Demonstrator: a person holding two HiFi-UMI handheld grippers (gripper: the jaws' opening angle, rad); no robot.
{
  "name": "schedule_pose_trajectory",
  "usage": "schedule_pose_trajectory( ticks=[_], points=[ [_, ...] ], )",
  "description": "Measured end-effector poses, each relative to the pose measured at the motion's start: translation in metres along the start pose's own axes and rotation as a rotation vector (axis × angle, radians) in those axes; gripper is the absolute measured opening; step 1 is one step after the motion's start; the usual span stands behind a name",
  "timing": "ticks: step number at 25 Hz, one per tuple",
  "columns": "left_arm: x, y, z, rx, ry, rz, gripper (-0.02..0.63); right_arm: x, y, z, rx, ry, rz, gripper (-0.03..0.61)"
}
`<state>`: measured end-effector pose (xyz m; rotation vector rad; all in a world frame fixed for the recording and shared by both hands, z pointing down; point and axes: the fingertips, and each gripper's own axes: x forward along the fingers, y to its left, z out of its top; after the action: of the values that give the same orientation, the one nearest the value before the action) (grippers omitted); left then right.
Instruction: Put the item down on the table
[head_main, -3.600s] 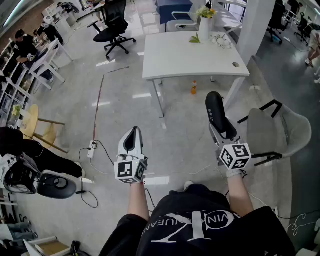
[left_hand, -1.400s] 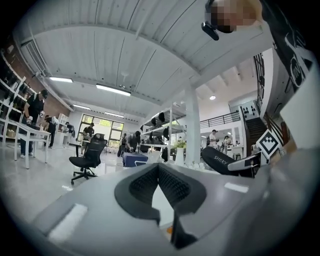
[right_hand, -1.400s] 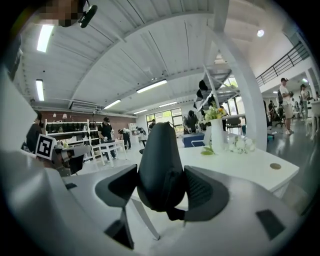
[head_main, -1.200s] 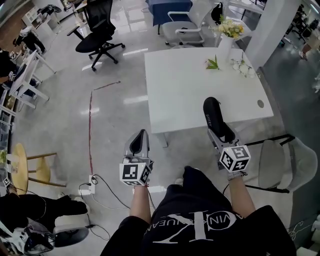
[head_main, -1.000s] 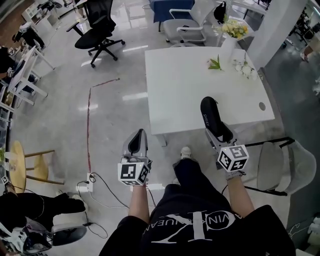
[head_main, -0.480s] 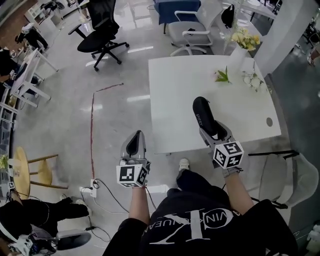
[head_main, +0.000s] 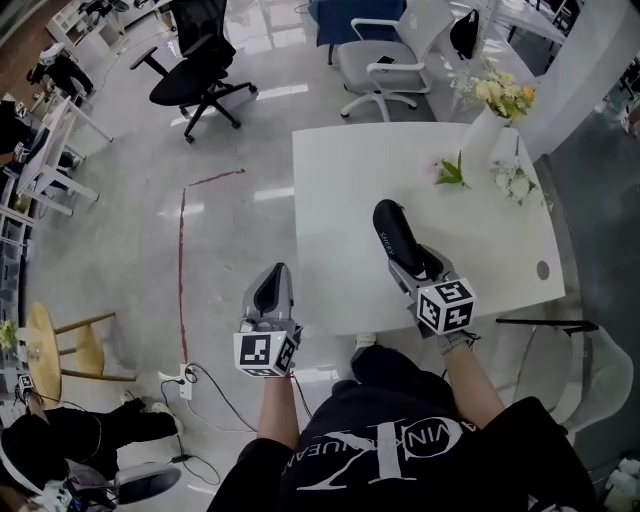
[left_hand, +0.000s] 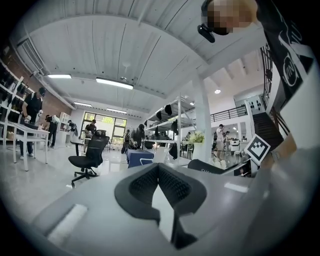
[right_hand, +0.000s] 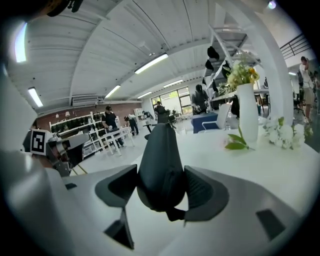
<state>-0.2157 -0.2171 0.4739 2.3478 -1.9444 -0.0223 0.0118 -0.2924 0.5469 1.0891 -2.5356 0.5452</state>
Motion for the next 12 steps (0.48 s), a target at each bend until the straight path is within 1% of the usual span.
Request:
schedule_pose_trajectory(
  ticks=[4,8,12],
  points=[
    [0.019,0.001,-0.001,0.013,0.017,0.006,0.011,0.019,-0.012,-0.005,0.016,0.043,0.013,0.290],
    [0.031,0.002,-0.004,0.029,0.015,0.003,0.011,0.035,-0.017,-0.009,0.020,0.081,0.029,0.290],
    [0.041,0.001,-0.014,0.033,0.055,-0.017,0.011,0.050,-0.013,-0.017,0.025,0.134,0.035,0.290]
  ],
)
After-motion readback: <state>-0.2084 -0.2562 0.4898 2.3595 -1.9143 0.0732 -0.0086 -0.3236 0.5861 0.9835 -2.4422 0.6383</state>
